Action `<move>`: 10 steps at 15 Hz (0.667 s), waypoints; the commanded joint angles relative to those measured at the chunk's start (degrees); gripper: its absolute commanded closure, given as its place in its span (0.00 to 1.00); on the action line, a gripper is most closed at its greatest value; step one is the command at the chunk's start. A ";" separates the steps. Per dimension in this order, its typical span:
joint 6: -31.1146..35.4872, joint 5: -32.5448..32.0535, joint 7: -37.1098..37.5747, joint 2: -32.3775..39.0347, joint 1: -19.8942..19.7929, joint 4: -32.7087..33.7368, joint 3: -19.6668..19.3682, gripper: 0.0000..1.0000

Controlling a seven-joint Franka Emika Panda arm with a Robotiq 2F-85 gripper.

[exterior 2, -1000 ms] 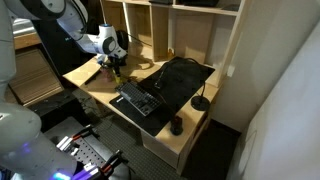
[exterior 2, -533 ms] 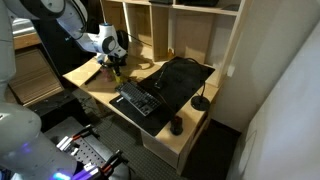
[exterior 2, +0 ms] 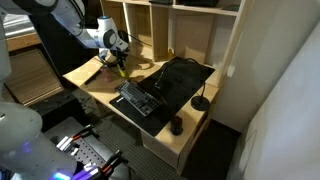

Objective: Move the yellow can to the right

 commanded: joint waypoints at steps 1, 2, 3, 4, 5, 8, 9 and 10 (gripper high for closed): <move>-1.38 -2.38 1.85 -10.73 -0.51 -2.98 -2.10 0.51; -4.14 -1.67 0.52 -13.57 -1.93 -2.91 -1.37 0.51; -5.97 -1.71 -0.80 -15.66 -2.85 -3.31 -0.84 0.51; -3.25 -2.28 1.21 -10.58 -2.58 -0.30 -0.40 0.26; -5.14 -2.24 0.67 -12.97 -3.42 -0.49 -0.02 0.26; -7.05 -2.27 2.95 -13.14 -4.64 1.08 -0.39 0.51; -6.73 -3.14 7.52 -11.10 -5.19 3.76 -1.69 0.51; -6.20 -3.31 9.24 -9.56 -6.10 5.86 -2.44 0.51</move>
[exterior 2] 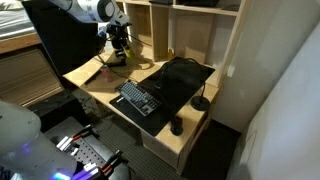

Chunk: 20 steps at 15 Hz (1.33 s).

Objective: Move the yellow can to the right

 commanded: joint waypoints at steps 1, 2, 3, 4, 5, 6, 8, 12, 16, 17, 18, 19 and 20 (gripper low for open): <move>-0.93 0.32 5.84 6.74 -4.42 9.16 -1.22 0.51; -1.72 0.88 7.26 8.51 -5.48 11.86 -1.97 0.51; -2.50 1.32 8.66 10.71 -6.50 14.77 -2.82 0.51; -2.52 0.76 11.17 12.77 -6.87 17.00 -4.01 0.51; -3.13 1.00 13.39 14.17 -7.29 18.86 -4.84 0.51; -3.59 2.58 15.12 14.85 -7.93 19.68 -4.89 0.51; -1.35 2.45 13.04 12.91 -8.35 16.47 -4.58 0.26; -2.45 4.21 16.96 16.70 -9.11 18.93 -5.61 0.51; -3.86 5.09 24.31 21.36 -11.10 19.28 -8.96 0.51; -3.75 5.46 26.58 22.81 -11.55 19.96 -9.79 0.51; -3.14 6.54 28.71 23.65 -12.24 20.32 -10.08 0.51; -2.50 4.71 25.84 21.50 -11.68 18.09 -9.35 0.51; -2.33 4.65 26.22 22.34 -12.10 18.20 -9.64 0.26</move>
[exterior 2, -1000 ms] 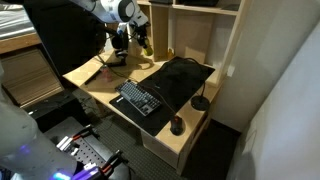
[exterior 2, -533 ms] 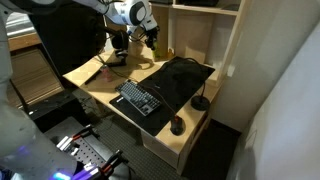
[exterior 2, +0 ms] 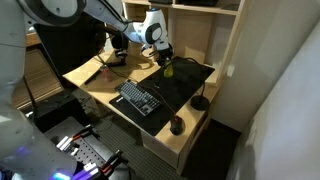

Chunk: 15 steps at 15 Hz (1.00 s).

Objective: Move the yellow can to the right

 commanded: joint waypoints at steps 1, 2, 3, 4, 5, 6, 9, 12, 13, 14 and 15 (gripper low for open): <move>-0.12 -0.19 0.00 0.11 -0.39 0.10 0.28 0.26; -0.12 -0.20 0.00 0.02 -0.32 0.16 0.33 0.26; -0.12 -0.22 0.02 -0.15 -0.08 0.21 0.46 0.51; -0.76 -0.69 1.17 1.49 0.42 1.41 -0.03 0.51; -1.56 -0.11 1.21 2.61 -0.08 2.19 0.19 0.51; -1.48 -0.09 2.39 4.16 -0.29 3.07 -0.37 0.51; -2.09 1.19 3.51 8.33 -2.42 6.20 -0.82 0.51; -0.89 3.06 2.80 11.38 -5.33 9.79 -0.31 0.51; -0.91 3.98 2.44 12.49 -6.42 11.28 0.00 0.51; -2.05 5.63 1.23 13.57 -8.17 13.06 1.08 0.51; -2.93 7.03 0.76 14.51 -9.35 14.56 1.71 0.51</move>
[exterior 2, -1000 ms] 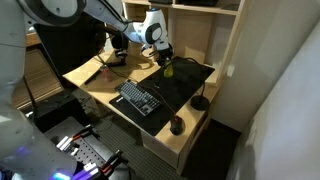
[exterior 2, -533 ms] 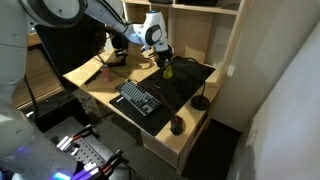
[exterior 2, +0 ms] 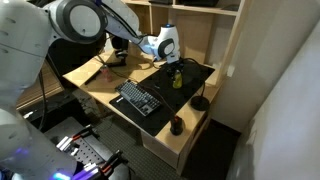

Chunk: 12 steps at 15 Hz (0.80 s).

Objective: Move the yellow can to the right

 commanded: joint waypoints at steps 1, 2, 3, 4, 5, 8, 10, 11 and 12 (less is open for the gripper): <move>-3.08 5.50 -2.94 4.50 -5.07 7.27 3.24 0.51; -3.53 6.74 -3.47 5.32 -5.95 8.49 3.77 0.51; -4.24 8.04 -4.49 5.96 -6.91 9.31 4.60 0.51; -4.67 9.09 -5.19 6.67 -7.55 10.11 5.11 0.51; -5.72 10.09 -5.95 6.78 -8.16 10.61 5.72 0.51; -7.83 11.59 -6.67 6.79 -8.82 11.45 6.00 0.51; -8.31 10.34 -5.21 6.16 -7.46 10.65 4.32 0.51; -9.02 9.68 -4.23 6.19 -6.84 10.57 3.60 0.51; -9.05 9.43 -4.31 5.98 -6.64 10.21 3.52 0.51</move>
